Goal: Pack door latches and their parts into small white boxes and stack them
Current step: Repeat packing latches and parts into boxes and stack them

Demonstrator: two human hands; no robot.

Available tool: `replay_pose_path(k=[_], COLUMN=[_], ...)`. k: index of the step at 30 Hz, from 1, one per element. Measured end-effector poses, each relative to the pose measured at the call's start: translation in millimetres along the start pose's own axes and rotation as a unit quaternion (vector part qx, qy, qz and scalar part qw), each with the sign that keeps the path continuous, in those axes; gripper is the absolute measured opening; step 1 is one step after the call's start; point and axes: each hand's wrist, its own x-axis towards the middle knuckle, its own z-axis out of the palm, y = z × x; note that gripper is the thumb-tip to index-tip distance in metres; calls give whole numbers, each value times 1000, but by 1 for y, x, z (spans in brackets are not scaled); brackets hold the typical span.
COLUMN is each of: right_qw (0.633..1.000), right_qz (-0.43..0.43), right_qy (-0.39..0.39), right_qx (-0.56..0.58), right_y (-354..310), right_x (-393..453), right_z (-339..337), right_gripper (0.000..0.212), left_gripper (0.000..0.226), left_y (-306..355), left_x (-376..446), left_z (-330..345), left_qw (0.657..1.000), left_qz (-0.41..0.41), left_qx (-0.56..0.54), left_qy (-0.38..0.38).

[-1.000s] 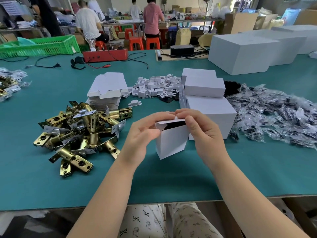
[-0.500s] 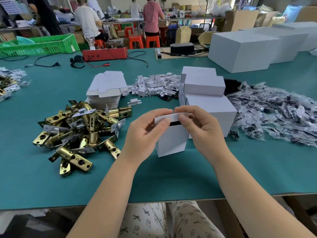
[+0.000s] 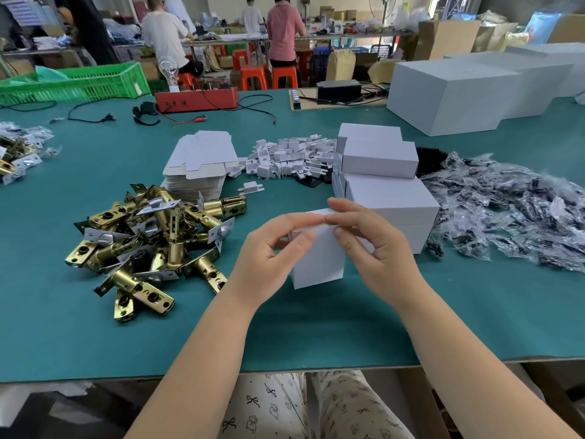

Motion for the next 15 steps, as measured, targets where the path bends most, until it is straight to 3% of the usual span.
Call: replay_pose_path(k=[2,4,6,10,15], right_qw=[997,975,946,897,910], right_qz=[-21,-44,17,215,193], right_qy=[38,131,180,28,19], right_qx=[-69,-177,-270,-387,-367], right_y=[-3,-6,-7,6,18], right_x=[2,13,33,68,80], right_z=[-4,-15,-34,-66,-78], right_gripper=[20,21,30,46,39], left_gripper=[33,43,44,40,39], left_y=[-4,-7,-7,-7,-7], left_x=[-3,-6,-6,-5,-3], left_z=[3,6,9,8,8], left_qw=[1000,999,998,999,999], left_qz=[-20,-35,-35,-36,-33], left_qx=[15,24,24,19,-7], left_qy=[13,29,36,35,31])
